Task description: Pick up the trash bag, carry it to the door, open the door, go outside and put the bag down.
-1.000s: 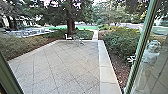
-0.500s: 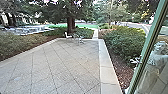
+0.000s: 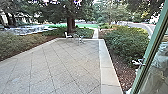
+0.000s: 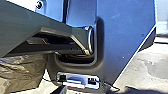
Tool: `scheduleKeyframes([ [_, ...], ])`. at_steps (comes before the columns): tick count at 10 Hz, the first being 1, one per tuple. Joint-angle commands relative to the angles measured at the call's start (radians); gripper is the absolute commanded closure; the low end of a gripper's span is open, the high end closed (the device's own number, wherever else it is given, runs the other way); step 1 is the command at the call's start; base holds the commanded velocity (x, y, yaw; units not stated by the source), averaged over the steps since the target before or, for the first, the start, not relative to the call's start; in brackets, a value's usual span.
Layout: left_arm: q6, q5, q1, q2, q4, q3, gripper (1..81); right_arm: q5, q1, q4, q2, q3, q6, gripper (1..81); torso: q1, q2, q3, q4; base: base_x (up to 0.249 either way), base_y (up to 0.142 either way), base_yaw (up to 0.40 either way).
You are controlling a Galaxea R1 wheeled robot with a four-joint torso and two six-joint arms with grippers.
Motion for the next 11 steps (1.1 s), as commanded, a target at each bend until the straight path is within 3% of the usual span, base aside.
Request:
scheduleKeyframes([
  [1,0.006,0.071,-0.039,-0.005,0.001,0.003,81.1,-0.054,0.024,-0.008,0.001,0.007,-0.001,1.0,0.000,0.000,0.000,0.000,0.102,0.000,0.000],
  [11,0.008,0.069,-0.039,-0.006,0.000,0.003,81.1,-0.054,0.021,-0.008,0.003,0.007,-0.001,1.0,0.000,0.000,0.000,0.000,0.104,0.000,0.000],
])
